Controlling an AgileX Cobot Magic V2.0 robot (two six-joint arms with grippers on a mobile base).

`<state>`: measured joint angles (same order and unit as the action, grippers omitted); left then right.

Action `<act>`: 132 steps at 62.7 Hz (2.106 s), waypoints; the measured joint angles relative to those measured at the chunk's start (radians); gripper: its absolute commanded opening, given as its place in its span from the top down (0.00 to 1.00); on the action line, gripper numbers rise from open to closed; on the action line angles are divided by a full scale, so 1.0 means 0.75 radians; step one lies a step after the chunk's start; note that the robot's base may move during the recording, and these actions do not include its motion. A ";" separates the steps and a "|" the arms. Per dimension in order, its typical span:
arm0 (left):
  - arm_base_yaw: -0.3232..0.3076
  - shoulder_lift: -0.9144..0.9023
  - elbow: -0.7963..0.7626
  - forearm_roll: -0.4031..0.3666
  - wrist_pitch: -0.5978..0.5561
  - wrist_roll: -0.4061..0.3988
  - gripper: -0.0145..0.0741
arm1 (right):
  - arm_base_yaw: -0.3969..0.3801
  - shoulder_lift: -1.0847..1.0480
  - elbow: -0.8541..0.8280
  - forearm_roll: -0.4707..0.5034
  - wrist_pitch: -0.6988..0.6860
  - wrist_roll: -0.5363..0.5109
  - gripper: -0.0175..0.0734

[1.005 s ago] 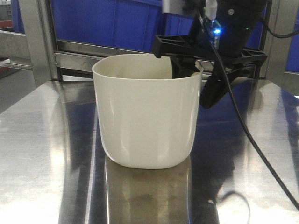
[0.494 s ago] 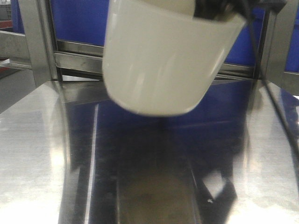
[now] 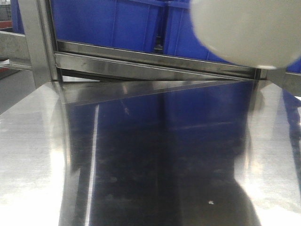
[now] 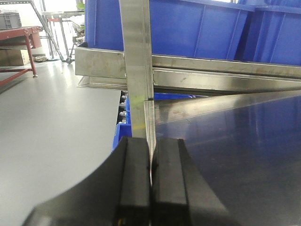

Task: Move white bin to right shelf second layer
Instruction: 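Close the right gripper on the bin rim and lift it up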

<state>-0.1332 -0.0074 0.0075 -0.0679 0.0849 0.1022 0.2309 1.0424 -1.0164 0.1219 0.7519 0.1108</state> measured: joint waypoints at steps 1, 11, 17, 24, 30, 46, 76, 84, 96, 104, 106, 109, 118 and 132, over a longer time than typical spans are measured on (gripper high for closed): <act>0.000 0.000 0.000 0.000 0.000 0.000 0.74 | -0.014 -0.020 0.016 0.000 0.003 0.000 0.75; 0.000 0.000 0.000 0.000 0.000 0.000 0.74 | -0.094 -0.255 0.180 0.005 0.009 0.000 0.75; 0.000 0.000 0.000 0.000 0.000 0.000 0.74 | -0.143 -0.391 0.261 0.034 0.010 0.000 0.75; 0.000 0.000 0.000 0.000 0.000 0.000 0.74 | -0.186 -0.519 0.331 0.065 0.015 0.000 0.75; 0.000 0.000 0.000 0.000 0.000 0.000 0.74 | -0.205 -0.596 0.373 0.077 0.015 0.000 0.75; 0.000 0.000 0.000 0.000 0.000 0.000 0.74 | -0.210 -0.635 0.404 0.082 0.008 0.000 0.75; 0.000 0.000 0.000 0.000 0.000 0.000 0.74 | -0.210 -0.635 0.404 0.086 0.006 0.000 0.75; 0.000 0.000 0.000 0.000 0.000 0.000 0.74 | -0.210 -0.635 0.404 0.089 0.006 0.000 0.75; 0.000 0.000 0.000 0.000 0.000 0.000 0.74 | -0.210 -0.635 0.412 0.092 0.006 0.000 0.75; 0.000 0.000 0.000 0.000 0.000 0.000 0.74 | -0.210 -0.635 0.412 0.092 0.006 0.000 0.75; 0.000 0.000 0.000 0.000 0.000 0.000 0.74 | -0.210 -0.635 0.412 0.092 0.006 0.000 0.75; 0.000 0.000 0.000 0.000 0.000 0.000 0.74 | -0.210 -0.635 0.412 0.092 0.006 -0.001 0.75; 0.000 0.000 0.000 0.000 0.000 0.000 0.74 | -0.210 -0.635 0.412 0.092 0.006 -0.001 0.75; 0.000 0.000 0.000 0.000 0.000 0.000 0.74 | -0.210 -0.635 0.412 0.092 0.006 -0.001 0.75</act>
<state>-0.1332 -0.0074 0.0075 -0.0679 0.0849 0.1022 0.0732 0.5660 -0.7071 0.1907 0.7563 0.1102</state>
